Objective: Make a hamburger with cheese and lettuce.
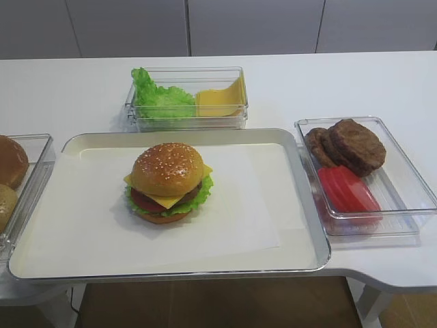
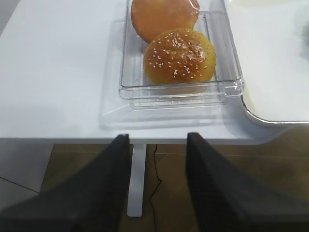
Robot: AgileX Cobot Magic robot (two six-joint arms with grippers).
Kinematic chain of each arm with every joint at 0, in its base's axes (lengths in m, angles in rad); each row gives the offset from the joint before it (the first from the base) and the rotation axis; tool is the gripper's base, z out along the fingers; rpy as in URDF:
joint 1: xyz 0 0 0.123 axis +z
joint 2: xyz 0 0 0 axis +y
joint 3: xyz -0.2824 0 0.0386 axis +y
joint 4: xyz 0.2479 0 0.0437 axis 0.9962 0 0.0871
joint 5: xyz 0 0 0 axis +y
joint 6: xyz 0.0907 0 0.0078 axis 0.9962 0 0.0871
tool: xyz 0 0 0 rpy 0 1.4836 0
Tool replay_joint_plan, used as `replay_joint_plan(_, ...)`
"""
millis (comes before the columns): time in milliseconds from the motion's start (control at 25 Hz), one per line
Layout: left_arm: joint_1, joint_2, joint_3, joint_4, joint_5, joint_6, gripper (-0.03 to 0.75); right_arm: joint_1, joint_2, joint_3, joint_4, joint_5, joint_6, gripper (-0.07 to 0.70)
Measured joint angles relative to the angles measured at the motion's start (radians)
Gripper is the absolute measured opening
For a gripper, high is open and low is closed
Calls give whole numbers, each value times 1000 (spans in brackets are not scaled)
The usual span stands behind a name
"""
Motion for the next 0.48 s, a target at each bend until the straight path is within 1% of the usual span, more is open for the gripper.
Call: replay_joint_plan(480,0,0,0,0,0,0,298,0,0,0,0,0,0,532)
